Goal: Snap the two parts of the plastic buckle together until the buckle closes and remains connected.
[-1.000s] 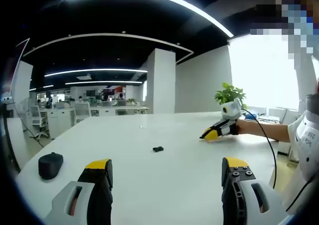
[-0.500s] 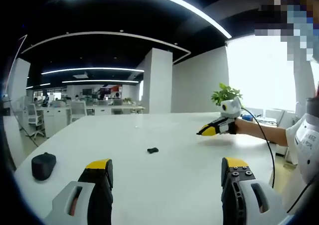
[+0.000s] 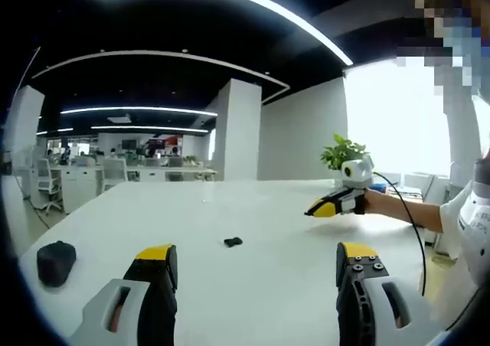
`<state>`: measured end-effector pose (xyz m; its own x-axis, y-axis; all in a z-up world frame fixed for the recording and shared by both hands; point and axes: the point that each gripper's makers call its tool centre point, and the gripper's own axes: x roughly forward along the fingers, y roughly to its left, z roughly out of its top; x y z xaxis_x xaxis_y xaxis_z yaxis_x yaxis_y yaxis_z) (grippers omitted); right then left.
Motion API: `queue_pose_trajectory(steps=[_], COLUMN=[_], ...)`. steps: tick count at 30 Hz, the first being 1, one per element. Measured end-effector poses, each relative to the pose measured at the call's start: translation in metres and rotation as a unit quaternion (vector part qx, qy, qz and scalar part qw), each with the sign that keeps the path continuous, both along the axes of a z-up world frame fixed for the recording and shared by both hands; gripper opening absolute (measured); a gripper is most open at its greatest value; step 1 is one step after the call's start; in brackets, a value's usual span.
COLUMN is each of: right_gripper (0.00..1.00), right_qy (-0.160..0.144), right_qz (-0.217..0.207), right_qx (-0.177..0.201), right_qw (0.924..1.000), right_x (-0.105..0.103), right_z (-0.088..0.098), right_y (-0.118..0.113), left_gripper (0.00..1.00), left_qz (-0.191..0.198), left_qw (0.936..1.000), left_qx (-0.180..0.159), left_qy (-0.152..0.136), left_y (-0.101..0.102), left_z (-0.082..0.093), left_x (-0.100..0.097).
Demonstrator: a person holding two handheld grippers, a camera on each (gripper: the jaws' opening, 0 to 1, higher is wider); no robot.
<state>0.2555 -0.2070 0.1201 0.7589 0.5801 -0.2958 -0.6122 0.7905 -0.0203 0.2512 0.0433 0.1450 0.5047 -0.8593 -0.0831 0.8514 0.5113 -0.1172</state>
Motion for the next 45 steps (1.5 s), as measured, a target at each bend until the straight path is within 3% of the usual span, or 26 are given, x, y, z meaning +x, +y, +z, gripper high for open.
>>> queue_pose_trajectory(steps=[16,19,24,45], right_gripper=[0.12,0.12,0.12,0.12], right_qy=[-0.001,-0.001,-0.002,-0.004], right_qz=[0.037,0.04,0.046,0.059], right_qx=[0.006,0.002,0.005,0.015], right_qw=[0.9993,0.9992,0.9989,0.9981], right_x=[-0.009,-0.009,-0.011,-0.015], right_z=[-0.002,-0.003,-0.002,0.002], right_y=[0.013,0.013,0.011,0.015], left_gripper=[0.86,0.86,0.86,0.86], left_qz=[-0.041,-0.055,-0.089,-0.135], left_qw=[0.9981,0.9971,0.9949,0.9885], left_qx=[0.037,0.032,0.031,0.062], left_qy=[-0.026,-0.041,-0.035,-0.03], left_y=[-0.011,-0.016,-0.024,-0.039], left_z=[0.002,0.005,0.003,0.002], left_x=[0.018,0.018,0.019,0.038])
